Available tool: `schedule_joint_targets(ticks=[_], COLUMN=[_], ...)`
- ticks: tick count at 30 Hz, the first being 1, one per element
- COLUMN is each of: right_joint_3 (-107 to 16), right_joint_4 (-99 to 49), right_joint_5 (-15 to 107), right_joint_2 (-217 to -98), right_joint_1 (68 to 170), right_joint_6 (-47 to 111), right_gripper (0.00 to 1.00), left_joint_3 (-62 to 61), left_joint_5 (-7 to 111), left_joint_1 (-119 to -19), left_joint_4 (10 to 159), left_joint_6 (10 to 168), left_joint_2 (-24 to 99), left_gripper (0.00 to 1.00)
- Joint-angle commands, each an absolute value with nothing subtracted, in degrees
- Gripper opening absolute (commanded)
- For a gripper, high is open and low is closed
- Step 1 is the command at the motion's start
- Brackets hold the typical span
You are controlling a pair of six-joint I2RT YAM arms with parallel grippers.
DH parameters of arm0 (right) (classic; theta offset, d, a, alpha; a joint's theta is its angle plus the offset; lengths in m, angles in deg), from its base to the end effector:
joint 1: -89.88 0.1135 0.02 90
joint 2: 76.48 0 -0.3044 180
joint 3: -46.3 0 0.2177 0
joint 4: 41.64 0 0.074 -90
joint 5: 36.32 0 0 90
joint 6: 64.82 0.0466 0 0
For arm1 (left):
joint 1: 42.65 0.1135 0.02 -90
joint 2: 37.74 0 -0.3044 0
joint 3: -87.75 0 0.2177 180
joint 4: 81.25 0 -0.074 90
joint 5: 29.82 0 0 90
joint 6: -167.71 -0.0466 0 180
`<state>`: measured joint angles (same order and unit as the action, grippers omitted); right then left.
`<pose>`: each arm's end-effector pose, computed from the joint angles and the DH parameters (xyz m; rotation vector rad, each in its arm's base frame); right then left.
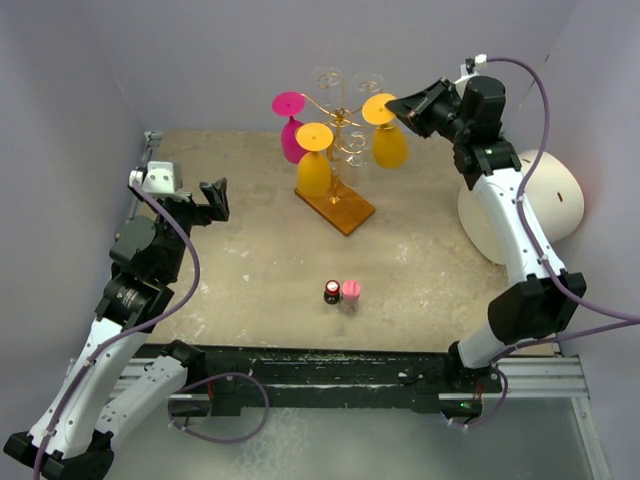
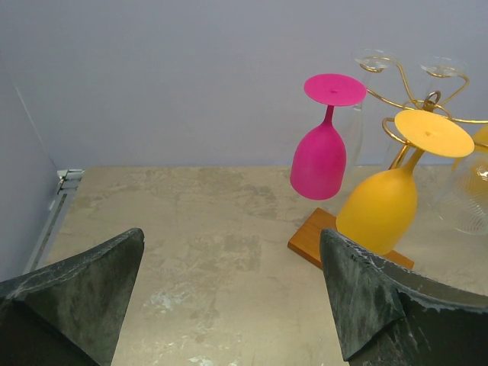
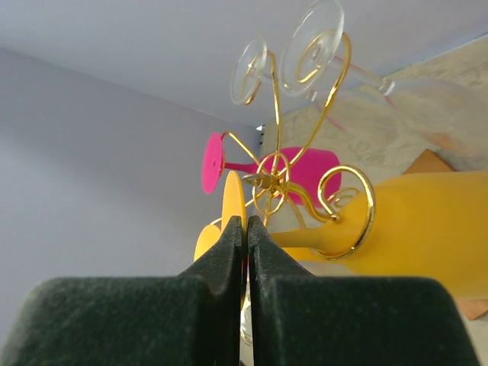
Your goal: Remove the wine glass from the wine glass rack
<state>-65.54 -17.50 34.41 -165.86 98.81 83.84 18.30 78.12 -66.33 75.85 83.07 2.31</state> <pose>0.3294 0.0673 0.4976 0.4626 1.6676 1.1632 0.0921 -0.0247 0.4296 -0.0222 1.4654 -0.1849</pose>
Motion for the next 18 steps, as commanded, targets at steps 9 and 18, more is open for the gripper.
schedule_joint_targets(ticks=[9,18], right_joint_3=[-66.41,-69.07], right_joint_4=[-28.02,-28.13], right_joint_5=[29.74,31.63], right_joint_2=[-168.39,-171.35], right_joint_1=[98.50,98.41], right_joint_6=[88.56,90.42], right_gripper=[0.00,0.00], left_joint_3=[18.24,18.23], left_joint_5=[77.03,76.99], left_joint_1=[-65.96,-66.01], left_joint_4=[77.79,77.78], left_joint_6=[83.95,84.02], left_joint_2=[2.21,2.42], left_gripper=[0.99,0.99])
